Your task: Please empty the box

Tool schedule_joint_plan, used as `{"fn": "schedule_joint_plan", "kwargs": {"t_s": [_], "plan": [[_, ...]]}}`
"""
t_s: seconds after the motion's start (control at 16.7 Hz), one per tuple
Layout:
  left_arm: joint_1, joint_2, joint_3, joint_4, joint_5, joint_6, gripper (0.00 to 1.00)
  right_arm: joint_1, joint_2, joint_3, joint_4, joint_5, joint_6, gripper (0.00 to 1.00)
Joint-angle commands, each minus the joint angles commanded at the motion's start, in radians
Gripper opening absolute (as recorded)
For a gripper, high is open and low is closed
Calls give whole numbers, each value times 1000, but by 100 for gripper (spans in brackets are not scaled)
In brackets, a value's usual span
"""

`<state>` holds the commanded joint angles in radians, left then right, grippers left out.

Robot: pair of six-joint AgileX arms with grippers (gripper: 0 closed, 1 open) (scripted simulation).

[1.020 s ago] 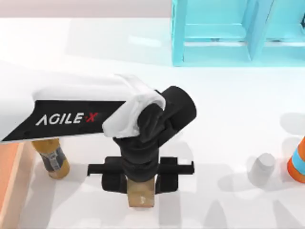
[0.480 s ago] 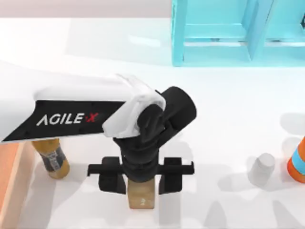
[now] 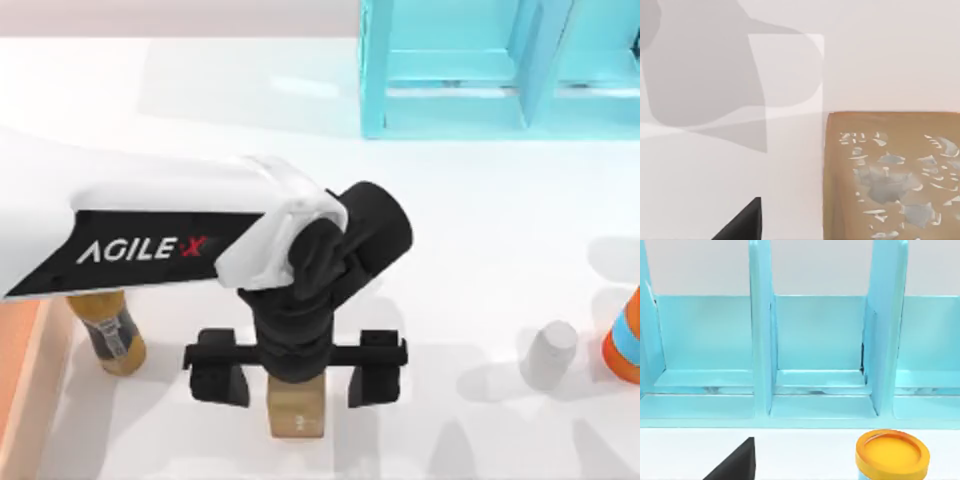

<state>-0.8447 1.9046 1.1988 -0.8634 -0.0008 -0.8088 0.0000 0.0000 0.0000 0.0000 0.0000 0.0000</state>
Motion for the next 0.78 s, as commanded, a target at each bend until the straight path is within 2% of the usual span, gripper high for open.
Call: {"fn": "schedule_joint_plan", "kwargs": {"t_s": [0.24, 0.6, 0.78], "plan": [[-1, -5, 15, -17, 0, -1, 100, 0, 0, 0, 0, 0, 0, 100], [-3, -69, 166, -245, 0, -5, 100, 0, 0, 0, 0, 0, 0, 100], [-2, -94, 211, -304, 0, -4, 100, 0, 0, 0, 0, 0, 0, 100]]}}
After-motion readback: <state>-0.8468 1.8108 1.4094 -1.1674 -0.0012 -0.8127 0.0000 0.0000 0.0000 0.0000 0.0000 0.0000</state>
